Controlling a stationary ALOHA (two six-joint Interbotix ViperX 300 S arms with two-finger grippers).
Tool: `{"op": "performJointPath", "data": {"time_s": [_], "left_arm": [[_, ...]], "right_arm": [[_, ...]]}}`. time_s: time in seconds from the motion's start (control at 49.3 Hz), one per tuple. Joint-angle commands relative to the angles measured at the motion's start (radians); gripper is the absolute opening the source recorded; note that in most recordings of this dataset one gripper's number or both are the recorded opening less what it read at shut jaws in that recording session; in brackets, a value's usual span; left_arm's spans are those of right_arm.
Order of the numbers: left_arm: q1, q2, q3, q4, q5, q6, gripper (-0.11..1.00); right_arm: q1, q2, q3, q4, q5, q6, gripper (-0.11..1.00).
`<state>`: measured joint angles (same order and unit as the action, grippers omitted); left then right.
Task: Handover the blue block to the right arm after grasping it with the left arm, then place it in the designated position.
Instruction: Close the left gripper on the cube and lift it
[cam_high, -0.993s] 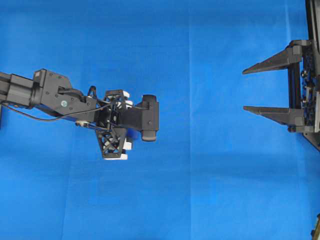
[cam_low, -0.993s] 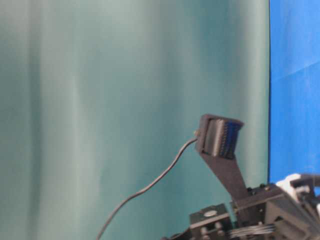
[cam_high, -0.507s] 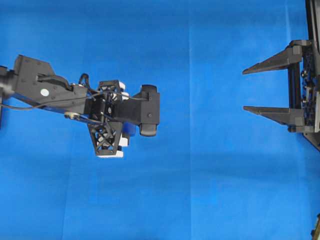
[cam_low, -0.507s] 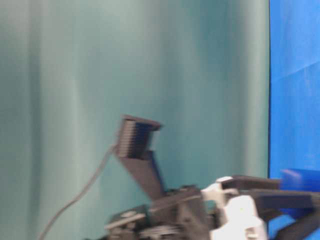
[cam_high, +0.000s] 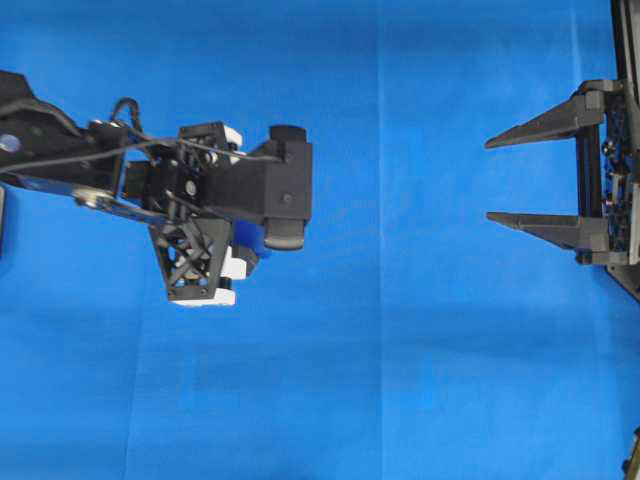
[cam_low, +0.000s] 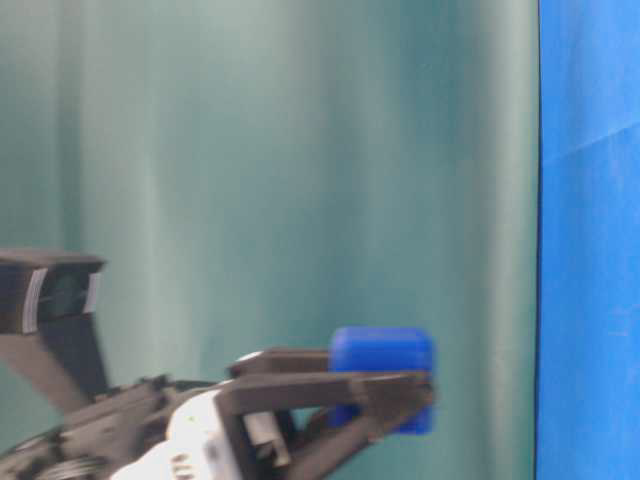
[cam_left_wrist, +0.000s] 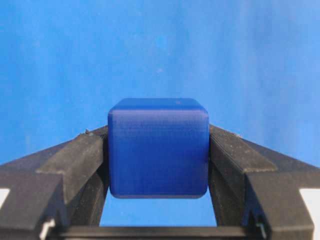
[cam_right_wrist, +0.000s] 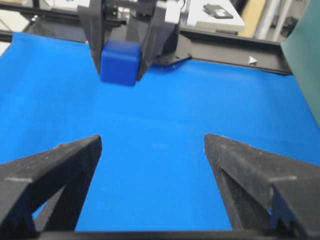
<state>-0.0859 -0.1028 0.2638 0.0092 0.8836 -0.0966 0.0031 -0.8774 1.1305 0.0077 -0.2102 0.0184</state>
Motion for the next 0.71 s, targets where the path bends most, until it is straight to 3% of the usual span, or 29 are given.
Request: {"op": "performJointPath", "data": {"time_s": [0.0,0.689], "left_arm": [[0.0,-0.112,-0.044,0.0,0.02,0.003,0.49],[0.0,-0.11,-0.057,0.009,0.032,0.003,0.49]], "right_arm": [[-0.002,0.002,-0.026,-0.002,-0.005,0.0,0.97],[-0.002,0.003,-0.026,0.0,-0.005,0.0,0.97]]}}
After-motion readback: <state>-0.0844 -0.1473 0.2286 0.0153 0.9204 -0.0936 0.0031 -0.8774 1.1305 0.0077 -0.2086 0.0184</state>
